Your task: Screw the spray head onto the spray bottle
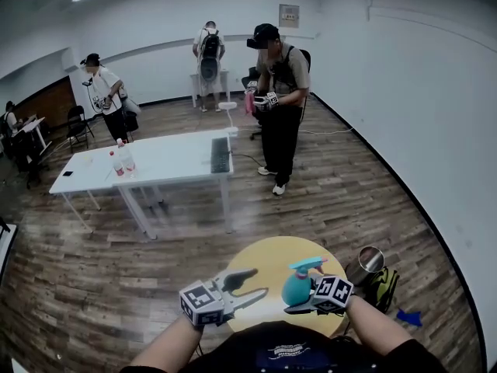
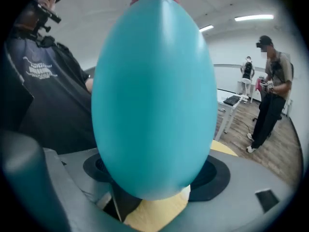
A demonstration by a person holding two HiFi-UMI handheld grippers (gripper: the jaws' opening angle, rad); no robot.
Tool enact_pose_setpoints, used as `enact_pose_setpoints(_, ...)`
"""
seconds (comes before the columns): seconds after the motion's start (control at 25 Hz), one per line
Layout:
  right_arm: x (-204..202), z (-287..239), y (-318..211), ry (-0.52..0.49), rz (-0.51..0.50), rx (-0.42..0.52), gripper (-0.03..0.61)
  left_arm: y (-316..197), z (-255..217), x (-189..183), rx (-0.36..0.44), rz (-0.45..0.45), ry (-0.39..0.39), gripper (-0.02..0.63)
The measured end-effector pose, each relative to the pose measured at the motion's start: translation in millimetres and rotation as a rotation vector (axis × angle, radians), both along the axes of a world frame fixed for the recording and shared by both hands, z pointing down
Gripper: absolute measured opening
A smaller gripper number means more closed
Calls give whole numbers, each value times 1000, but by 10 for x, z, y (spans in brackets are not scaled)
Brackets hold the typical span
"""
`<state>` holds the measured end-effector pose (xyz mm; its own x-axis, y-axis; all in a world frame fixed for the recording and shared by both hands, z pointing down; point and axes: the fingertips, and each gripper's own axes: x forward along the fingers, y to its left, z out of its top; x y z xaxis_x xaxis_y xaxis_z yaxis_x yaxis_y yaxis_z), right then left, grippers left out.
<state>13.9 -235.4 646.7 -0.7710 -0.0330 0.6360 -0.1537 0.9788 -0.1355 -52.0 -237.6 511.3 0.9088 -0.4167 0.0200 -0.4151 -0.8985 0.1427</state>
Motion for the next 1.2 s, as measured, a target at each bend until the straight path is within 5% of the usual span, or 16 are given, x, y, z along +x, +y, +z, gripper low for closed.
enact_pose_setpoints(0.24,-147,134,215,222,-190,108,425,49,-215,591,82,174,-177,299)
enact_pose_setpoints(0.36,-113,186,319,260,-229,107,425,221,-134,742,107,254,-221,185)
enact_pose_setpoints(0.48,-84,204,345,269,-231,114,429,283,-137,755,110,277,-190,160)
enact_pose_setpoints(0.68,-60,-71,63,80,-51,130,439,11,-257,295,-12,137,33,150)
enact_pose_setpoints(0.8,191,-149,-148,-8,92,144,442,-217,-467,-340,-131,-39,336,153)
enact_pose_setpoints(0.92,453,-177,-187,-145,224,50,438,-375,-464,-1082,-223,-232,627,152)
enact_pose_setpoints(1.08,747,-302,-253,-400,436,-80,275,-357,-151,-1617,-319,-399,789,152)
enact_pose_setpoints(1.2,996,-366,-439,-508,610,-104,46,-314,-70,-1653,-334,-416,815,152)
